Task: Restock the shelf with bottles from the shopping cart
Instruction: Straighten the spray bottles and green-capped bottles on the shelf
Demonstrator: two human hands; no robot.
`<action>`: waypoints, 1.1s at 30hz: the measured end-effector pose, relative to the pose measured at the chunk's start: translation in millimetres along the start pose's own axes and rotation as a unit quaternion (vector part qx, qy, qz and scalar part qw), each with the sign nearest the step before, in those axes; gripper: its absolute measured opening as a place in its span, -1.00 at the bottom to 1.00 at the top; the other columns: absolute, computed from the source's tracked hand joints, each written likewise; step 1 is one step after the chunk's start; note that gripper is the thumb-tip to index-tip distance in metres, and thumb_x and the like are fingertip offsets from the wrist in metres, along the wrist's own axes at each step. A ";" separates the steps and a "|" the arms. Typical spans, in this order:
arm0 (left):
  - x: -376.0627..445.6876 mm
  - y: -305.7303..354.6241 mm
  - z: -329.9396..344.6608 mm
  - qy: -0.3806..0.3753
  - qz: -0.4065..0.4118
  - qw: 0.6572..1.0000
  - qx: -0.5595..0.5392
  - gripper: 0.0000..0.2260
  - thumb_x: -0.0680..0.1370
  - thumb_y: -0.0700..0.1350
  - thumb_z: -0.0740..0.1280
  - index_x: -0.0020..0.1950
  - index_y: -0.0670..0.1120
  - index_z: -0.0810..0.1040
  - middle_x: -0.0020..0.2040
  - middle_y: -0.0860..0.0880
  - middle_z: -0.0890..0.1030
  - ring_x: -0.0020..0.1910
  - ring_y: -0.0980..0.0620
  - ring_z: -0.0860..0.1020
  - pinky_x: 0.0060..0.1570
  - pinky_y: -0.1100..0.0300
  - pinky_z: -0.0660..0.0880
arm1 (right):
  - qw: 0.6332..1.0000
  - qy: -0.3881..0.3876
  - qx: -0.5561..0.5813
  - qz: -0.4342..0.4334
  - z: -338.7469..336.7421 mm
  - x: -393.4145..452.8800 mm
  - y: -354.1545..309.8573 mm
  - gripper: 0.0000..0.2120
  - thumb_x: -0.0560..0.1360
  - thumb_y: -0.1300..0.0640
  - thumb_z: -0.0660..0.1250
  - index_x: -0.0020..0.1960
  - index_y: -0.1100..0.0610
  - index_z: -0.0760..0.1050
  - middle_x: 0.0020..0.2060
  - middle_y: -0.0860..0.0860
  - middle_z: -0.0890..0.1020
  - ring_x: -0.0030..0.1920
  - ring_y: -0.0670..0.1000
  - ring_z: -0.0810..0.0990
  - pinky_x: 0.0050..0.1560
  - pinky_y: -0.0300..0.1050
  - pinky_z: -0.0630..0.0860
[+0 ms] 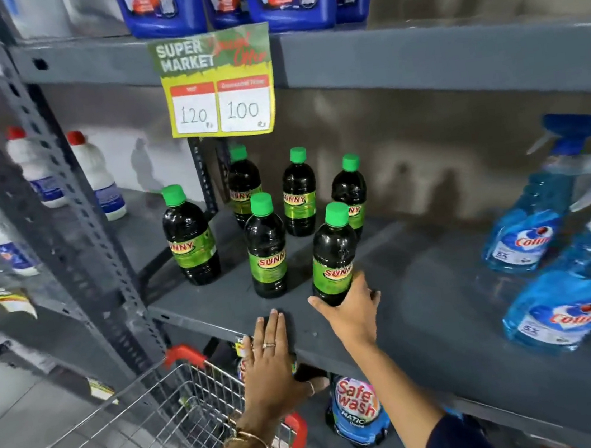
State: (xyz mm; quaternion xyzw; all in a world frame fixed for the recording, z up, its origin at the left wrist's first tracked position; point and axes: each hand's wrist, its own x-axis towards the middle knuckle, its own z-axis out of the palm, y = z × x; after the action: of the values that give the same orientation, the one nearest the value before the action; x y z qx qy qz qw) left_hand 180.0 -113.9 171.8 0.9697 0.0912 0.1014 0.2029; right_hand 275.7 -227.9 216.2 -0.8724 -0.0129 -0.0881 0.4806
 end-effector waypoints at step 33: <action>5.8 -63.4 -40.1 -0.011 -0.076 0.997 0.006 0.00 0.12 0.59 -0.27 0.33 -0.02 -0.44 0.40 0.04 -0.39 0.41 0.05 -0.38 0.35 -0.11 -0.41 | 0.985 -0.146 -0.001 -0.095 47.9 -15.3 -60.2 -0.18 0.41 0.20 0.41 0.47 0.28 -0.03 0.45 0.20 0.19 0.45 0.13 0.18 0.44 -0.09 0.15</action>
State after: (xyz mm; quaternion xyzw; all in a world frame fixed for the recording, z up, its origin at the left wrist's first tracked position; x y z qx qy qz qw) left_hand 167.6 -40.5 182.6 0.9621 0.1627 0.0750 0.2054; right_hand 261.0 -154.3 239.0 -0.8713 -0.1659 -0.0049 0.4618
